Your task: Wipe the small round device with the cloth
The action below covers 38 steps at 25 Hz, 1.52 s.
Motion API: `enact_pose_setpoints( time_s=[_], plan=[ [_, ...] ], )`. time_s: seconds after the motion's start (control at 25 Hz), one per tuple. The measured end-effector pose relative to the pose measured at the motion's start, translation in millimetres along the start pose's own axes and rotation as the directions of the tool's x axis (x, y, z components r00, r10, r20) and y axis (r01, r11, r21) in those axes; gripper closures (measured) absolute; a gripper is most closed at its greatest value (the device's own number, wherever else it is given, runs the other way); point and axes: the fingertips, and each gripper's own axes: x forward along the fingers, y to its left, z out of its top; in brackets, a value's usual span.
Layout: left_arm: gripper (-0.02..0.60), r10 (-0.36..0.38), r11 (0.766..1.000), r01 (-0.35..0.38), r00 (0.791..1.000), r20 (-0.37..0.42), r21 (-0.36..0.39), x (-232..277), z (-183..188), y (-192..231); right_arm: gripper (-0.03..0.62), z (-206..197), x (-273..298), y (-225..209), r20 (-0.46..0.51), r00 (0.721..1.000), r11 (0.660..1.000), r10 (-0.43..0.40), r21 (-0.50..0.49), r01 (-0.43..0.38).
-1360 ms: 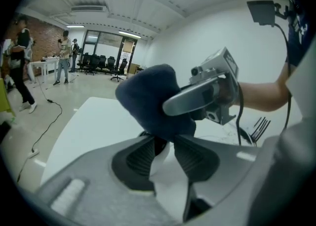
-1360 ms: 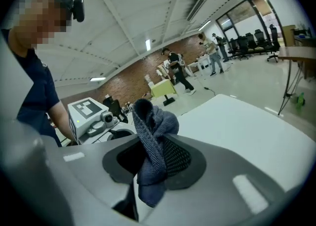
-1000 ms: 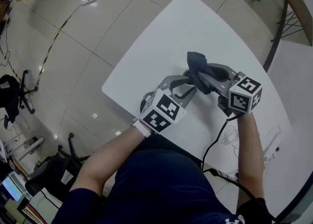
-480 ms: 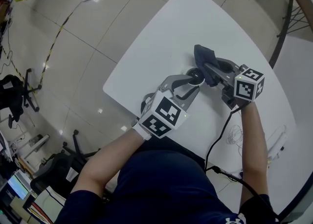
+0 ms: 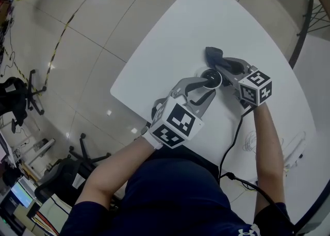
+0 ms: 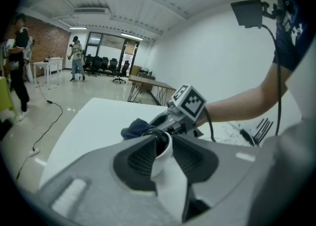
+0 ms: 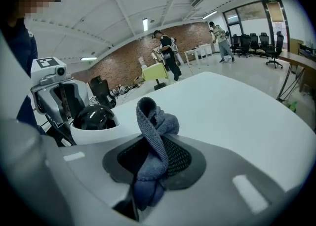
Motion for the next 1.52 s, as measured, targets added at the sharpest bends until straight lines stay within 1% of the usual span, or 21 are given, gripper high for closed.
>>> enact_pose_setpoints(
  time_s=[0.16, 0.28, 0.32, 0.4, 0.52, 0.6, 0.64, 0.76, 0.8, 0.88, 1.0, 1.08, 1.2, 1.28, 1.4, 1.52],
  plan=[
    [0.477, 0.006, 1.000, -0.006, 1.000, -0.008, 0.013, 1, -1, -1, 0.500, 3, -4, -1, 0.041, 0.998, 0.999, -0.048, 0.019, 0.048],
    [0.440, 0.010, 1.000, -0.010, 1.000, -0.015, 0.028, 0, -1, -3, 0.500, 19, -23, 0, 0.135, 0.988, 0.991, -0.074, 0.120, 0.058],
    [0.440, 0.014, 1.000, -0.014, 1.000, -0.011, 0.027, -2, 0, -2, 0.500, 26, -33, 2, 0.168, 0.982, 0.987, -0.084, 0.148, 0.059],
    [0.440, 0.026, 0.999, -0.025, 1.000, -0.006, 0.025, -6, 2, 2, 0.500, 43, -54, 11, 0.227, 0.968, 0.983, -0.105, 0.169, 0.068],
    [0.440, 0.035, 0.999, -0.034, 0.999, -0.016, 0.043, -4, -3, 7, 0.500, 71, -87, 39, 0.316, 0.940, 0.986, -0.126, 0.146, 0.083],
    [0.440, 0.032, 0.997, -0.030, 0.999, -0.037, 0.069, -1, -9, 8, 0.500, 82, -96, 66, 0.343, 0.932, 0.992, -0.119, 0.080, 0.097],
    [0.440, 0.033, 0.996, -0.028, 0.998, -0.049, 0.085, 0, -12, 9, 0.500, 84, -95, 80, 0.334, 0.937, 0.994, -0.106, 0.029, 0.102],
    [0.440, 0.041, 0.991, -0.032, 0.997, -0.066, 0.127, 1, -17, 8, 0.500, 78, -75, 111, 0.252, 0.966, 0.987, -0.064, -0.128, 0.099],
    [0.440, 0.044, 0.990, -0.034, 0.997, -0.069, 0.135, 1, -18, 7, 0.500, 77, -68, 113, 0.226, 0.972, 0.982, -0.057, -0.162, 0.095],
    [0.440, 0.046, 0.989, -0.035, 0.996, -0.076, 0.142, 3, -18, 6, 0.500, 75, -55, 104, 0.172, 0.984, 0.979, -0.052, -0.185, 0.084],
    [0.440, 0.046, 0.990, -0.034, 0.995, -0.086, 0.138, 4, -19, 4, 0.500, 74, -45, 82, 0.100, 0.994, 0.985, -0.033, -0.164, 0.049],
    [0.440, 0.047, 0.990, -0.035, 0.995, -0.087, 0.134, 5, -20, 3, 0.500, 75, -42, 67, 0.076, 0.997, 0.989, -0.019, -0.142, 0.029],
    [0.440, 0.048, 0.992, -0.038, 0.996, -0.080, 0.124, 6, -18, 4, 0.500, 72, -39, 43, 0.054, 0.998, 0.995, -0.020, -0.097, 0.025],
    [0.440, 0.049, 0.993, -0.040, 0.996, -0.075, 0.114, 5, -18, 4, 0.500, 65, -35, 32, 0.054, 0.999, 0.999, -0.004, -0.039, 0.006],
    [0.440, 0.048, 0.994, -0.042, 0.996, -0.069, 0.098, 4, -18, 5, 0.502, 53, -27, 22, 0.085, 0.996, 0.997, 0.034, 0.064, -0.040],
    [0.440, 0.049, 0.995, -0.043, 0.997, -0.066, 0.089, 5, -17, 6, 0.502, 42, -18, 11, 0.104, 0.993, 0.991, 0.055, 0.115, -0.067]
  ],
)
